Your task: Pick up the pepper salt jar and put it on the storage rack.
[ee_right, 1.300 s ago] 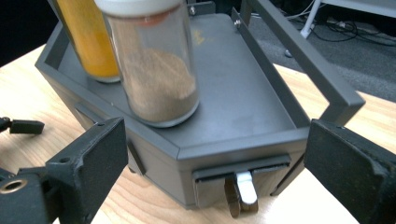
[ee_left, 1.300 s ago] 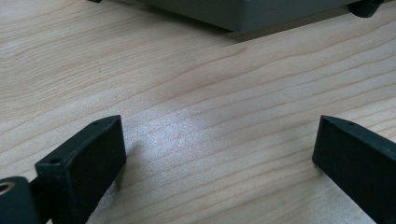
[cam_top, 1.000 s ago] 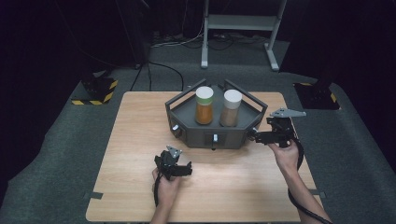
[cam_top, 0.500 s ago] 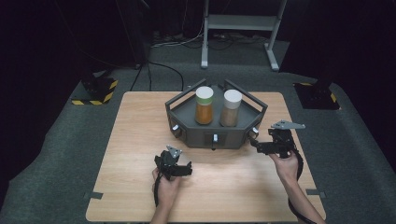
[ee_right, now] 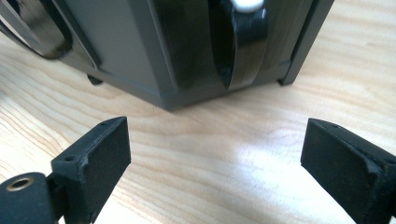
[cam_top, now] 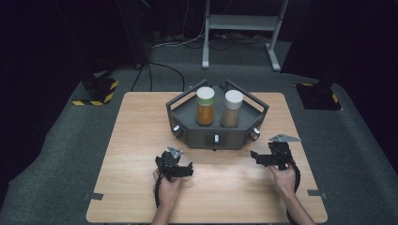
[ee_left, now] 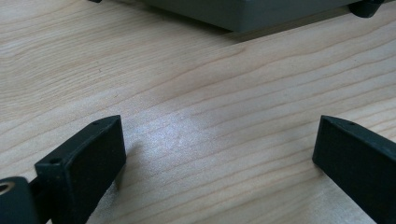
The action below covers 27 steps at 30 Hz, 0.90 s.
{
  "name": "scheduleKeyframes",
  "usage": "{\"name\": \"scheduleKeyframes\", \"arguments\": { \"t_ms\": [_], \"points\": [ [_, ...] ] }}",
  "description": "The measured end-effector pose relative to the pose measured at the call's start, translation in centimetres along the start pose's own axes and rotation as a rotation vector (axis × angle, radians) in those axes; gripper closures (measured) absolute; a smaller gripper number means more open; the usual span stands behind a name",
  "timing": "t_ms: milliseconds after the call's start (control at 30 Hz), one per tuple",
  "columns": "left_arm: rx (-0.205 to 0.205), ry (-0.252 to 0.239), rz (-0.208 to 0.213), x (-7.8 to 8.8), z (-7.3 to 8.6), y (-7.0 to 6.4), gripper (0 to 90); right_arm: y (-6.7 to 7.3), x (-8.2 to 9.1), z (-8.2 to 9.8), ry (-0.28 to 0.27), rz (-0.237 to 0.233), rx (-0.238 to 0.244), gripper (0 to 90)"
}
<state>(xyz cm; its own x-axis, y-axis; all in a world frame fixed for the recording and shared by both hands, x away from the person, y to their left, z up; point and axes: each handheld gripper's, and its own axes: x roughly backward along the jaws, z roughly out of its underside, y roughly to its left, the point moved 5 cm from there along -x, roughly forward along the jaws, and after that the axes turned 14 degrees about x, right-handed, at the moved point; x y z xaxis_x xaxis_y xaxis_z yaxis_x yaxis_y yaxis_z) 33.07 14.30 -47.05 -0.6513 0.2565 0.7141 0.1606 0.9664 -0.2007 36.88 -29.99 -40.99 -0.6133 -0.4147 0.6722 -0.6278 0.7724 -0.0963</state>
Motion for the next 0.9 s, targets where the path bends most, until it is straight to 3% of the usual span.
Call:
{"name": "scheduleKeyframes", "arguments": {
  "t_ms": [367, 533, 900],
  "points": [
    [0.0, 0.0, 0.0, 0.0, 0.0, 0.0, 2.5, 1.5, -2.7, 2.2, 0.059, -0.012, 0.033, 7.8],
    [0.0, 0.0, 0.0, 0.0, 0.0, 0.0, 2.5, 2.0, -3.0, 2.9, 0.046, -0.004, 0.026, 7.7],
    [0.0, 0.0, 0.0, 0.0, 0.0, 0.0, 2.5, 2.8, -3.7, 2.8, 0.057, 0.041, 0.029, 6.1]
  ]
}}
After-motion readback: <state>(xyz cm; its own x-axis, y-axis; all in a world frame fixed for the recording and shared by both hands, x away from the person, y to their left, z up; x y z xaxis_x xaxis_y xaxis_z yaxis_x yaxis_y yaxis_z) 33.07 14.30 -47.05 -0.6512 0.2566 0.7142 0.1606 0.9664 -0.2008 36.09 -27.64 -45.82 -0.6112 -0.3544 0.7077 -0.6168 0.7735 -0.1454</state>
